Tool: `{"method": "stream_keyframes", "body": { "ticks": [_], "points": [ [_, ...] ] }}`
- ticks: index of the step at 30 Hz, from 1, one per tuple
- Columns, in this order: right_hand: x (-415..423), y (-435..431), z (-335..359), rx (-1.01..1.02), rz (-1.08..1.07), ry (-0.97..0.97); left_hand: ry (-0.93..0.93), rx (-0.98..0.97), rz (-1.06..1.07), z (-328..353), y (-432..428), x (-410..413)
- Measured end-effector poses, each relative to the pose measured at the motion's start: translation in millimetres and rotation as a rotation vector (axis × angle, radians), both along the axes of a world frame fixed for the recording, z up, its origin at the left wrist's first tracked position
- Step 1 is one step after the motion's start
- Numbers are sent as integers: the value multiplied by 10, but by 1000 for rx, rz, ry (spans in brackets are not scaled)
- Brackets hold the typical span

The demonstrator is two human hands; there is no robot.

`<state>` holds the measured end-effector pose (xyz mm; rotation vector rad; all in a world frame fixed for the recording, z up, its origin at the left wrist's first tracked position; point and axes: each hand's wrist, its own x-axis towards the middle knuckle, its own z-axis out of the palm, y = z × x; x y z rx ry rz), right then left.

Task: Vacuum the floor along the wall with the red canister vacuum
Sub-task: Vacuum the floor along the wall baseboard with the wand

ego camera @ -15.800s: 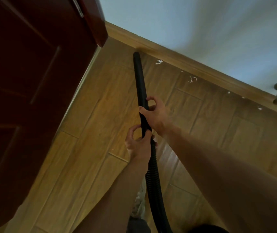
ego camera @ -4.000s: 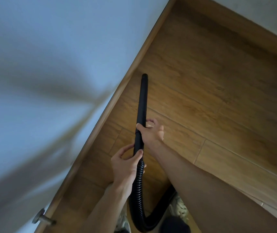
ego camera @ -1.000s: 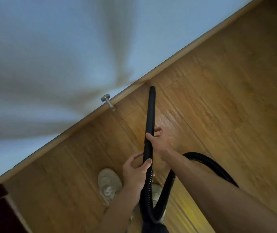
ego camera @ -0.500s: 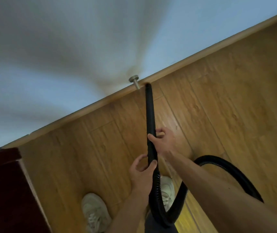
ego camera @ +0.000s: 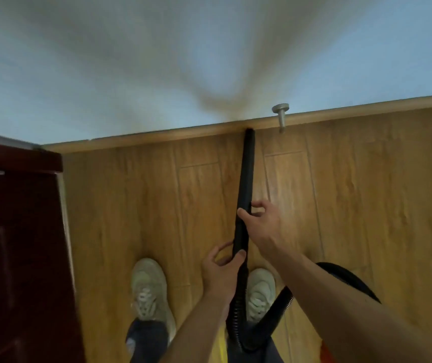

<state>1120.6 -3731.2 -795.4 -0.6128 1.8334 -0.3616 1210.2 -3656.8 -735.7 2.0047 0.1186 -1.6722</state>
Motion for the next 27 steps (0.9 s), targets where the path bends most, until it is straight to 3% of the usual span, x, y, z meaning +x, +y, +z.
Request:
{"method": "stream_keyframes", "body": {
  "ticks": [14, 27],
  "points": [
    [893, 301, -76, -26, 326, -34, -1, 7, 331, -57, 464, 461],
    [1751, 320, -139, -69, 565, 5, 20, 3, 513, -193, 569, 1090]
  ]
}}
